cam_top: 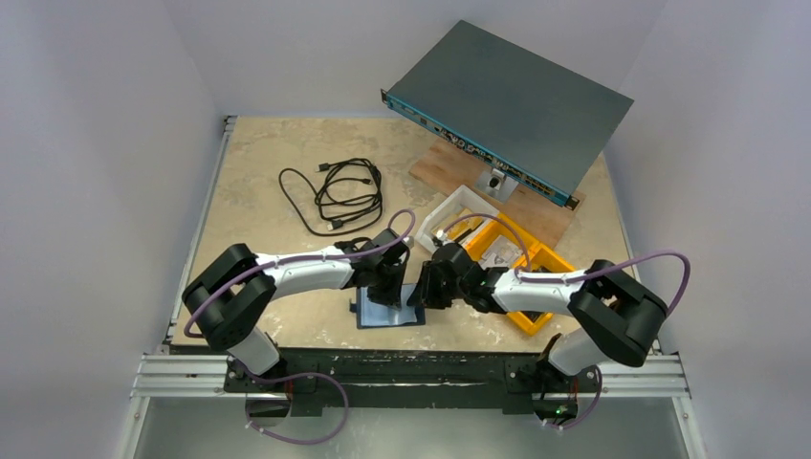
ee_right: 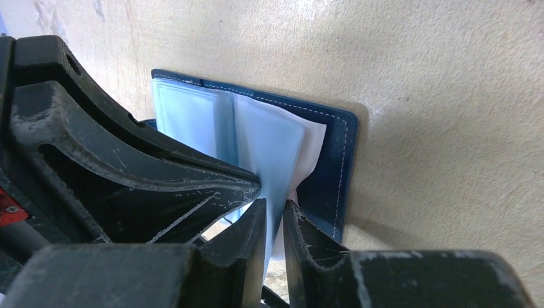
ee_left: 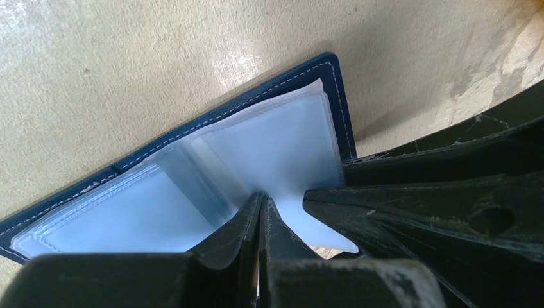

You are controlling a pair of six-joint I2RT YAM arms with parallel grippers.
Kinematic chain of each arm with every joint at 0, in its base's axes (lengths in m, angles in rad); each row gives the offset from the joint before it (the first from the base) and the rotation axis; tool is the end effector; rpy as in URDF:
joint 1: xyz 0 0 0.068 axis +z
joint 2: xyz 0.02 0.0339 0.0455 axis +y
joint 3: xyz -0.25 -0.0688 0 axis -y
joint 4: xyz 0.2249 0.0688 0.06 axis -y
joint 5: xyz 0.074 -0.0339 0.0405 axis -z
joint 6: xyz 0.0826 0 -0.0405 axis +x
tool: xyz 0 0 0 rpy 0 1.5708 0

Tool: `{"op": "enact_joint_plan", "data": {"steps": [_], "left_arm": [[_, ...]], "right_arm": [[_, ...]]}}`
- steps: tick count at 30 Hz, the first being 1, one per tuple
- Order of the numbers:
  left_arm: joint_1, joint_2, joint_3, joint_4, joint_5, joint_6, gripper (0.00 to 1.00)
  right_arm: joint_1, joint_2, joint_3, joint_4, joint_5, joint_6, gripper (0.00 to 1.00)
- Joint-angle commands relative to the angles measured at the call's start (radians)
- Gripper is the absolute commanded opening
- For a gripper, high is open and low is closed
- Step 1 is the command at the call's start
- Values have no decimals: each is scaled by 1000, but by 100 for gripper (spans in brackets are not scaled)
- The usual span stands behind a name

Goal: Take the credit cards out of the card holder
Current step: Close the card holder at the center of the board.

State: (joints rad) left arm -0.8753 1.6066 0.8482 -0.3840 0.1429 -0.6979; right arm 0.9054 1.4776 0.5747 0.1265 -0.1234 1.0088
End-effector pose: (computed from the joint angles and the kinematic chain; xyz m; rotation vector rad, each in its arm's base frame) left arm 0.1820 -0.2365 0.1105 0.2998 2.8653 -0.5892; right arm 0.1738 0.2379 0.1137 0.0672 2.6067 0.9867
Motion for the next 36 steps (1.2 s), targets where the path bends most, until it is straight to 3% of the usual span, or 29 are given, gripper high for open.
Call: {"op": "enact_joint_plan", "data": {"steps": [1,6,8,13,19,24,36], "left_arm": [[10,-3,-10,28,13,-19,0],[29,-86,-1,-37,-9,-12,0],[42,-138,-8,-71,-27,-10,6],[97,-238,-47,-152,-77,-3,10],[163,-262,-108,-172,-96,6,6],[169,-205,-116,-172,-129,-8,0],[170,-118,-136,-123,-147,-16,0]], "right_arm": [[7,-51,37,-34,26,-16,20],[6,-123,18,-118,92,2,37],[5,-142,10,-125,113,4,43],[4,-125,-1,-149,117,10,44],[-7,-95,-29,-76,90,23,56],[-14,-67,-37,-30,61,29,58],[-23,-6,-63,98,-53,54,59]]}}
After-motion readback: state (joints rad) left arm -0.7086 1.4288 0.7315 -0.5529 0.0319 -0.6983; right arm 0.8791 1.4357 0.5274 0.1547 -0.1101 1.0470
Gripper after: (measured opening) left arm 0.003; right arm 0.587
